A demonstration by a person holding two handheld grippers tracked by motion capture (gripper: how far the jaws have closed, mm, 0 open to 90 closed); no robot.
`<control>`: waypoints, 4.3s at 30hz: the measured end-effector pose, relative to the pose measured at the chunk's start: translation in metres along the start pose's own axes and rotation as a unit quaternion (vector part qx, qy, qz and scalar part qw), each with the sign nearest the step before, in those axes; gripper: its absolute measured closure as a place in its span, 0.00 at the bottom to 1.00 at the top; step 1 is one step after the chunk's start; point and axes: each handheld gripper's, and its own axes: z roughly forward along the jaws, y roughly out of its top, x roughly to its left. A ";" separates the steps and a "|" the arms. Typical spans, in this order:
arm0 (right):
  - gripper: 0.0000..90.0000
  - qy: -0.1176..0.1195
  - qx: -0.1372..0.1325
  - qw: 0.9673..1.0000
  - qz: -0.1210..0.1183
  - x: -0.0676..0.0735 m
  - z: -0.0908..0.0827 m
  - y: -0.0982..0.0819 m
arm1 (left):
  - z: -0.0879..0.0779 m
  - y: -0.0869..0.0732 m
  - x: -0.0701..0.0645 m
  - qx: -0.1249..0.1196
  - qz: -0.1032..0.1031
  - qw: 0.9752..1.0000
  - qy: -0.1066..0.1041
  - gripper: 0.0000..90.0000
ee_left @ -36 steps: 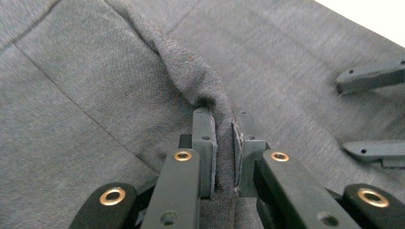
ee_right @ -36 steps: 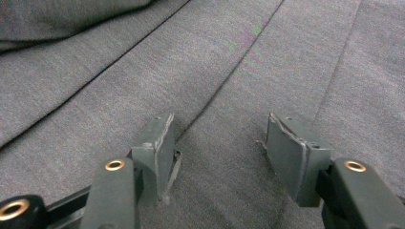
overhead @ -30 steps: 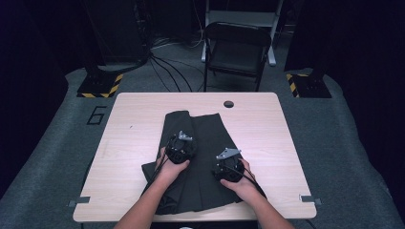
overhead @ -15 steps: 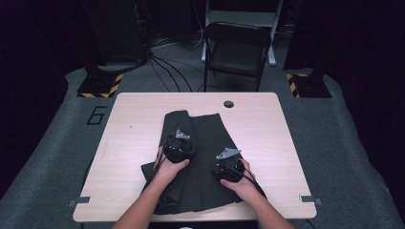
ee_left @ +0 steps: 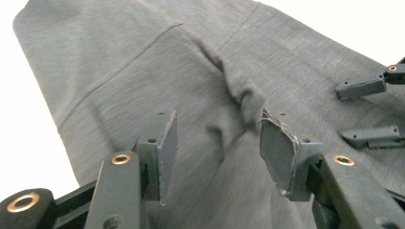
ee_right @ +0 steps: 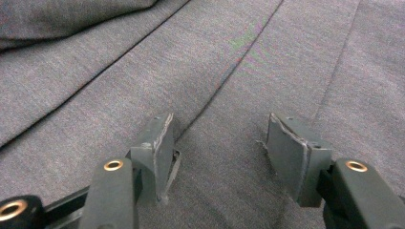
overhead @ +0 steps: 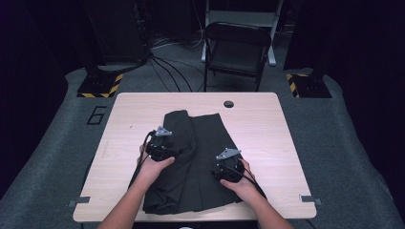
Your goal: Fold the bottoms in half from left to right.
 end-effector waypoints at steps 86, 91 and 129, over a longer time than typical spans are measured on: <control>0.50 0.083 0.043 0.994 -0.049 0.017 0.000 0.073 | -0.059 -0.034 0.071 -0.040 -0.085 0.993 0.072 0.51; 0.48 0.081 0.007 0.996 -0.032 0.013 -0.014 0.078 | -0.055 -0.033 0.070 -0.032 -0.082 0.994 0.066 0.51; 0.87 0.177 0.002 0.966 -0.188 0.115 -0.045 0.091 | -0.053 -0.040 0.073 -0.025 -0.084 0.994 0.072 0.51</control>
